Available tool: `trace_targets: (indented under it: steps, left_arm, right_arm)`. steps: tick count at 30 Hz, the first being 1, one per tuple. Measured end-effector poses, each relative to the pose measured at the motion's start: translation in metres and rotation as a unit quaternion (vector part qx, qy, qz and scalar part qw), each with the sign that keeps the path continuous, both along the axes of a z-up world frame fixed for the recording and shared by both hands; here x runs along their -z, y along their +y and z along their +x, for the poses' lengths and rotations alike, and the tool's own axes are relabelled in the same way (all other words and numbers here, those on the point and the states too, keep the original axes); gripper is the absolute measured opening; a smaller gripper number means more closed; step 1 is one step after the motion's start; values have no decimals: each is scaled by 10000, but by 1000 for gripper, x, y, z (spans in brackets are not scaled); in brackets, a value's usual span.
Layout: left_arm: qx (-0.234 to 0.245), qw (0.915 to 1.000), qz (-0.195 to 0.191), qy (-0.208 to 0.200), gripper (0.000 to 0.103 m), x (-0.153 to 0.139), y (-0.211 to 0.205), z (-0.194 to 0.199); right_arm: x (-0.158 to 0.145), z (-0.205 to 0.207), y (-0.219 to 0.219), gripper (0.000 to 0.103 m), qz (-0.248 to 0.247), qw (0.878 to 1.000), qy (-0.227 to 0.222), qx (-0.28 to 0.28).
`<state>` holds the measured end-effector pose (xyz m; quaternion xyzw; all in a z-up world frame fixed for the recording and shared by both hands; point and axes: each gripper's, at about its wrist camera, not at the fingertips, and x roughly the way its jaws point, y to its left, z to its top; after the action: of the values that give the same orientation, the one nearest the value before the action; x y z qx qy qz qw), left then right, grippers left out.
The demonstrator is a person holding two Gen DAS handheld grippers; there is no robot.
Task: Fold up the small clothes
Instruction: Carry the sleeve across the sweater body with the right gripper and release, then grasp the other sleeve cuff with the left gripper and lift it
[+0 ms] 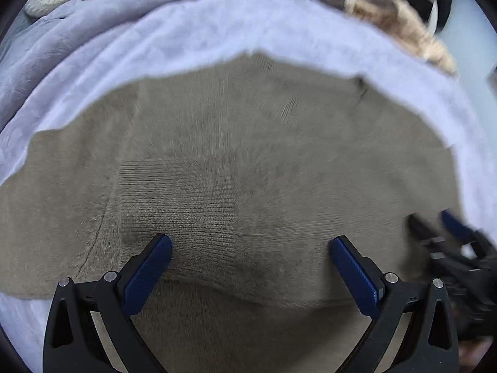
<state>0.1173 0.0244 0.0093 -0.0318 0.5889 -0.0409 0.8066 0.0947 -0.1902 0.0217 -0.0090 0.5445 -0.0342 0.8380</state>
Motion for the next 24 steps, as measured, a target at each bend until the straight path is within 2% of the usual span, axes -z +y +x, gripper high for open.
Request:
trace_targets:
  steps: [1, 3, 6, 8, 11, 14, 16, 18, 22, 24]
  left_arm:
    - [47, 9999, 101, -101, 103, -1, -2, -3]
    - [38, 9997, 91, -232, 103, -14, 1, -14]
    - [-198, 9974, -299, -624, 103, -42, 33, -44]
    - [-504, 9944, -489, -791, 103, -54, 66, -65]
    - [-1243, 9853, -686, -954, 103, -58, 138, -98]
    - [-2176, 9690, -662, -968, 103, -47, 219, -128]
    - [-2793, 9532, -718, -904, 103, -34, 273, -149]
    - [-3204, 9394, -819, -903, 103, -23, 312, -167]
    - [-3742, 9071, -1642, -1005, 103, 5, 376, -183]
    - [-3912, 8851, -2194, -1241, 103, 16, 403, -181]
  right_arm:
    - [1, 0, -2, 82, 102, 9999, -45, -27]
    - [-5, -3, 2, 82, -16, 9998, -101, -156]
    - [-27, -23, 11, 82, 6, 9979, -597, -266]
    - [-34, -36, 19, 82, 95, 9968, -697, -386]
    - [-36, -53, 40, 82, -27, 9948, -804, -624]
    - [-31, -61, 63, 82, -94, 9931, -785, -867]
    - [-27, -67, 83, 82, -124, 9915, -731, -1072]
    - [-25, -73, 103, 82, -188, 9890, -711, -1282]
    - [-26, -83, 137, 82, -321, 9834, -710, -1636]
    - [-26, -87, 152, 82, -407, 9808, -695, -1776]
